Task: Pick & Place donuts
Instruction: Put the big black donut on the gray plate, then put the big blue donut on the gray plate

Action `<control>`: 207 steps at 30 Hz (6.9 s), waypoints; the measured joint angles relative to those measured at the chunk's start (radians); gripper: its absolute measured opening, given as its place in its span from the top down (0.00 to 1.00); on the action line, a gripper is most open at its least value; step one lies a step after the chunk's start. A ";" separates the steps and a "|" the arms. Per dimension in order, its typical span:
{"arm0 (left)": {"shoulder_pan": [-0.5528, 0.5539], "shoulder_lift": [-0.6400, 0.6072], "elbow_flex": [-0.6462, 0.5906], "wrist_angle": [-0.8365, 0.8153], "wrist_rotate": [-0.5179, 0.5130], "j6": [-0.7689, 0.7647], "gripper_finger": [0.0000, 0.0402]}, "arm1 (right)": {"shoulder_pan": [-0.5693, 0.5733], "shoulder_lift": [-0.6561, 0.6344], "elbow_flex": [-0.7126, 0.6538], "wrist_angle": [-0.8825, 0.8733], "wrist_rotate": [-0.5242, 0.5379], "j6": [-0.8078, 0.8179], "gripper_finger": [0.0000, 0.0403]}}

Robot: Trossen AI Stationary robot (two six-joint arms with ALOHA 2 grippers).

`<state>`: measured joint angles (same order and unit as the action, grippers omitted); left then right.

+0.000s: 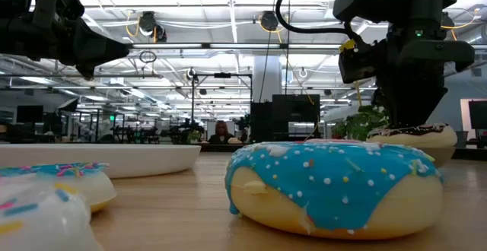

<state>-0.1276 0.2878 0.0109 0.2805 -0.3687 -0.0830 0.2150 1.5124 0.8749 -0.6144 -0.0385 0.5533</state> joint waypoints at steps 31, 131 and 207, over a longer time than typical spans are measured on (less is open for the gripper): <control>0.000 0.000 0.000 -0.001 0.000 0.018 0.90 | 0.027 -0.023 0.231 -0.136 0.007 -0.051 0.39; 0.000 0.000 0.000 -0.016 -0.070 0.021 0.90 | 0.246 0.565 0.912 -0.105 0.144 -0.353 1.00; 0.000 0.000 0.000 -0.032 -0.068 -0.006 0.90 | 0.294 0.308 0.603 0.111 0.089 -0.388 0.98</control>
<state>-0.1280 0.2878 0.0109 0.2481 -0.4362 -0.0887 0.5093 1.8203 1.4780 -0.5034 0.0506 0.1652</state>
